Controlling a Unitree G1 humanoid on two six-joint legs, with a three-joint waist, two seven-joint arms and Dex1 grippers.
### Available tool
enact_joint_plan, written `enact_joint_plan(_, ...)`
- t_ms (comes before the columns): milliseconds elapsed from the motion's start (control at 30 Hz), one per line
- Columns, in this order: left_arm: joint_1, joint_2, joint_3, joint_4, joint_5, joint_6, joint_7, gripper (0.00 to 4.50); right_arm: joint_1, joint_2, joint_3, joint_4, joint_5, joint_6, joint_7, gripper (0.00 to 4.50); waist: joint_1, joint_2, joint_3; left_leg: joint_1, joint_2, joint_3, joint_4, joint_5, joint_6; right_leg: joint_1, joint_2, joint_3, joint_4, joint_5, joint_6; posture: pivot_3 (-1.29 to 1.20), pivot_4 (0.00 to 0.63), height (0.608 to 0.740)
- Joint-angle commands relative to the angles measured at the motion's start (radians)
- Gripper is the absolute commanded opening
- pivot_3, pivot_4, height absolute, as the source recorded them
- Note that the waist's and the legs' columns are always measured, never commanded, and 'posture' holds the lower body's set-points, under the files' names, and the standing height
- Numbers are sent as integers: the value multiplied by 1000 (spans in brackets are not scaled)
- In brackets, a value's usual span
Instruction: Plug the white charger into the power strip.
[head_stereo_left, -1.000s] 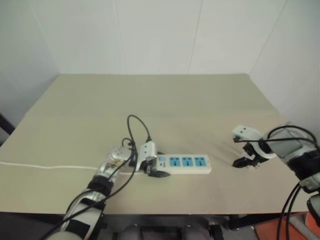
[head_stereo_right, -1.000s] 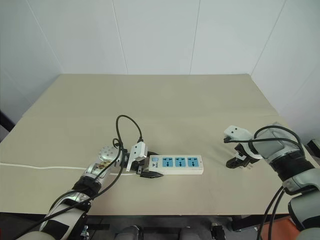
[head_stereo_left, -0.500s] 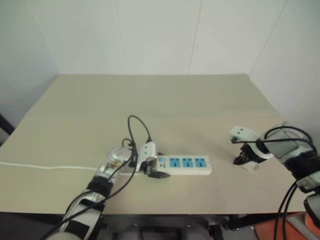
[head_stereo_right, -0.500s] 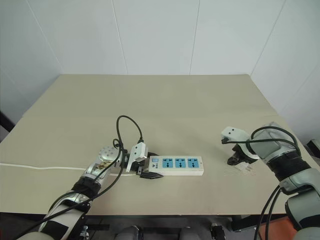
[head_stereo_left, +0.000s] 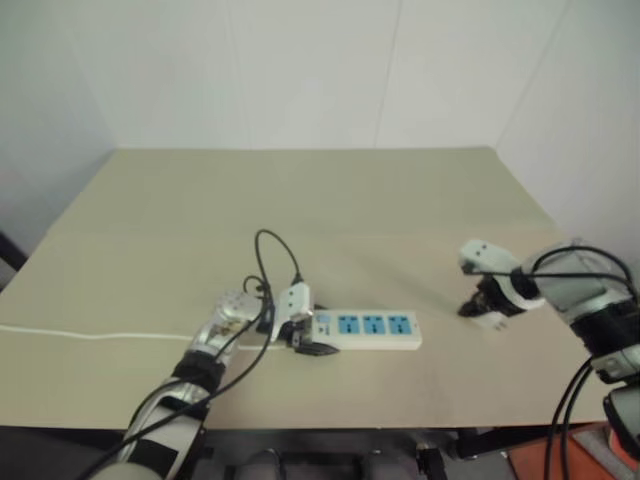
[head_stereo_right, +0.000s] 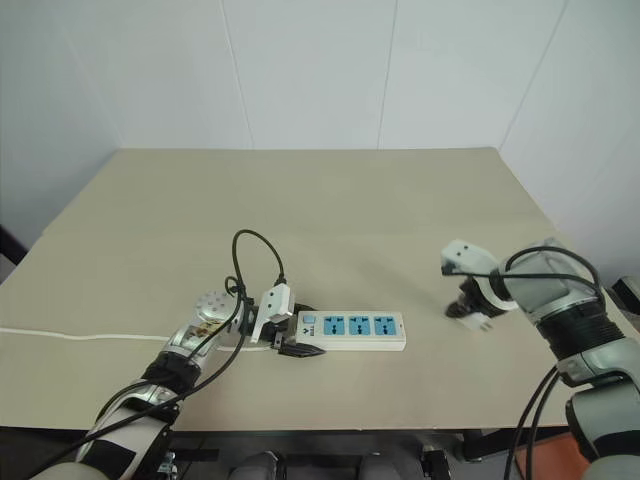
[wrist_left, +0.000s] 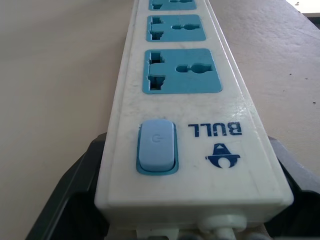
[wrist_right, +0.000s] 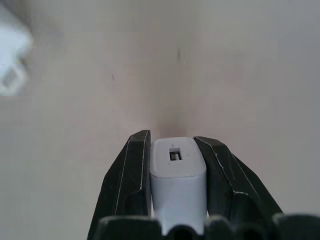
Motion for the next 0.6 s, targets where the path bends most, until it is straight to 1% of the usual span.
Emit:
enact_joint_plan(33, -5, 11, -24, 12, 13, -10, -16, 3333, -14, 42, -225, -100, 123, -44, -45, 1201, 0, 0, 0, 0, 0, 0, 0, 0, 0, 0, 0, 0, 0, 0, 0, 0, 150, 740)
enact_joint_plan(100, -9, 16, -25, 17, 13, -12, -22, 3333, 38, 107, -360, -174, 202, -104, -91, 1201, 1, 0, 0, 0, 0, -1, 0, 0, 0, 0, 0, 0, 0, 0, 0, 0, 150, 740)
enact_joint_plan(133, -10, 19, -25, 19, 13, -14, -26, 3333, 62, 136, -405, -208, 231, -121, -113, 1201, 3, 0, 0, 0, 0, -1, -1, 0, 0, 0, 1, -1, 0, 0, 0, 0, 150, 740)
enact_joint_plan(200, -15, 23, -26, 25, 14, -15, -31, 3333, 110, 213, -485, -266, 279, -152, -177, 1201, 3, 0, 0, 0, 0, -2, -1, 0, 0, 1, 1, -2, 0, 0, 0, 0, 150, 740)
enact_joint_plan(267, -20, 29, -26, 30, 16, -16, -35, 3333, 159, 301, -538, -319, 315, -198, -249, 1201, 2, 0, 0, 0, 0, -3, 0, 0, 0, 1, 1, -2, 1, 0, 0, 0, 150, 740)
enact_joint_plan(367, -28, 39, -25, 39, 16, -20, -45, 3333, 223, 396, -563, -378, 358, -269, -299, 1201, 1, 0, 0, 0, 0, -3, 0, 0, 0, 1, 1, -1, 2, 0, 0, 0, 150, 740)
enact_joint_plan(600, -36, 53, -22, 52, 14, -29, -52, 3333, 313, 515, -527, -399, 419, -408, -317, 1201, -4, 0, 0, 1, 1, -2, 0, 0, 0, 1, 1, -1, 2, 0, 0, 0, 150, 740)
